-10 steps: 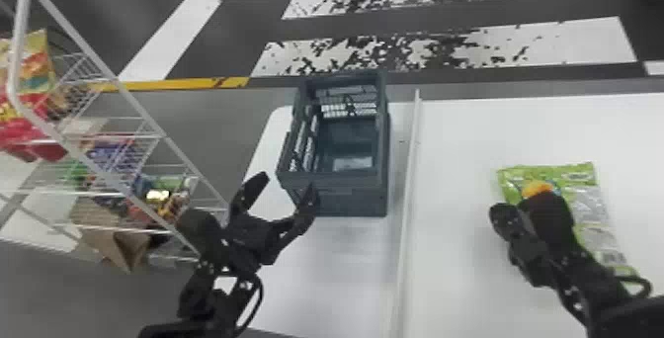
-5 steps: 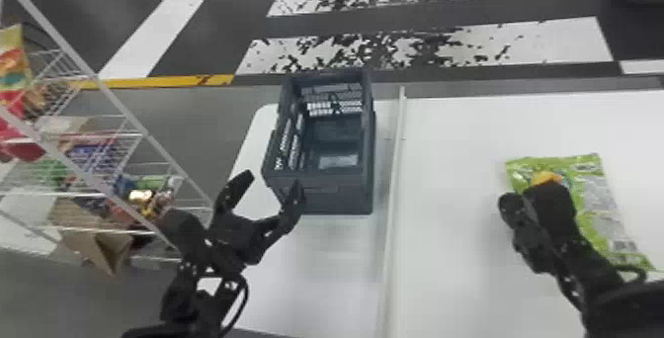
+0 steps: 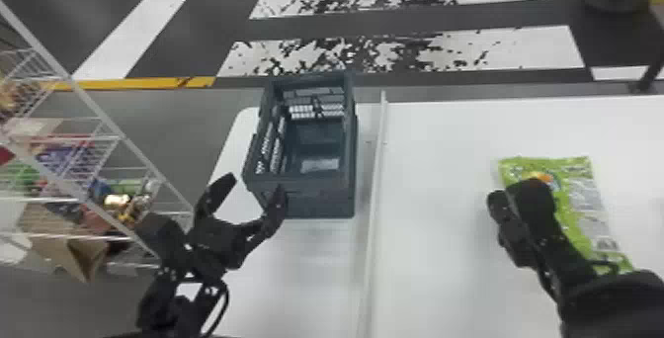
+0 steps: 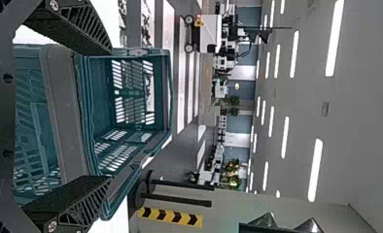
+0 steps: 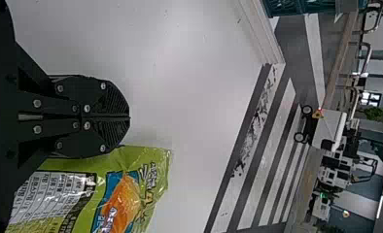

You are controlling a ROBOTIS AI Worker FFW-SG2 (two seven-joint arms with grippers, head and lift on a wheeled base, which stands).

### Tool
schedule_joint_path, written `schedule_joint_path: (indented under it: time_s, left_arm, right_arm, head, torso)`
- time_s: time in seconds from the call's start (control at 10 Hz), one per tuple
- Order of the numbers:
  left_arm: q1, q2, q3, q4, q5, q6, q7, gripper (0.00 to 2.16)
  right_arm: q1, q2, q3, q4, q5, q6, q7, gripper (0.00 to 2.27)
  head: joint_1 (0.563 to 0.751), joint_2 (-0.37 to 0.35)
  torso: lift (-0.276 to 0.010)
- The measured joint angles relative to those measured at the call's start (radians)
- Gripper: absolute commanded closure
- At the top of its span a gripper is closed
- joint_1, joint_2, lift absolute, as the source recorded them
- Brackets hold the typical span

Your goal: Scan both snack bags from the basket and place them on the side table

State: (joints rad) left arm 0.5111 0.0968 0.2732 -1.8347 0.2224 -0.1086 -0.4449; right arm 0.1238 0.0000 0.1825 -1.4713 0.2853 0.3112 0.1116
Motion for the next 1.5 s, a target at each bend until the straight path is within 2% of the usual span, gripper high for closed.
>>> schedule_joint_path:
  time_s: [0.1, 0.2, 0.3, 0.4, 0.5, 0.7, 0.9, 1.1, 1.2, 1.5]
  left_arm:
    - [0.001, 0.002, 0.0, 0.0, 0.001, 0.0, 0.0, 0.08]
    - [0.002, 0.003, 0.0, 0.0, 0.001, 0.0, 0.0, 0.08]
    - [0.002, 0.003, 0.0, -0.002, 0.001, 0.0, 0.0, 0.08]
    - [0.002, 0.003, 0.0, -0.008, 0.001, 0.001, -0.005, 0.08]
    - [0.003, 0.003, -0.002, -0.015, 0.0, 0.001, -0.008, 0.08]
    - [0.003, 0.004, -0.002, -0.02, 0.001, 0.001, 0.0, 0.08]
    - [0.002, 0.004, -0.008, -0.024, 0.001, -0.002, 0.019, 0.08]
    - [-0.002, 0.003, -0.016, -0.025, 0.001, -0.001, 0.019, 0.08]
    - [-0.004, 0.003, -0.02, -0.019, 0.001, 0.0, 0.018, 0.08]
    - [-0.006, 0.004, -0.022, -0.008, 0.0, 0.0, 0.018, 0.08]
  right_arm:
    - [0.004, 0.0, -0.001, -0.008, 0.0, 0.0, 0.002, 2.08]
    - [0.037, 0.0, 0.003, -0.068, -0.003, 0.0, 0.01, 1.81]
    - [0.087, 0.0, 0.012, -0.172, -0.014, -0.001, 0.016, 1.18]
    - [0.143, 0.0, 0.014, -0.313, -0.026, 0.011, 0.016, 0.22]
    - [0.177, 0.0, -0.003, -0.431, -0.032, 0.098, 0.015, 0.04]
    - [0.21, 0.0, -0.097, -0.575, -0.039, 0.305, 0.014, 0.02]
    - [0.224, 0.0, -0.241, -0.611, -0.085, 0.375, 0.018, 0.02]
    - [0.224, 0.0, -0.368, -0.598, -0.117, 0.387, 0.03, 0.02]
    - [0.216, 0.0, -0.418, -0.573, -0.119, 0.387, 0.031, 0.02]
    - [0.165, -0.014, -0.49, -0.436, -0.103, 0.385, 0.044, 0.02]
  head:
    - [0.695, 0.223]
    - [0.695, 0.231]
    - [0.695, 0.24]
    - [0.695, 0.249]
    - [0.695, 0.235]
    - [0.695, 0.173]
    - [0.695, 0.063]
    - [0.695, -0.038]
    - [0.695, -0.059]
    - [0.695, -0.141]
  torso:
    - [-0.075]
    - [-0.075]
    - [-0.075]
    - [-0.075]
    - [-0.075]
    - [-0.075]
    - [-0.075]
    - [-0.075]
    - [-0.075]
    - [-0.075]
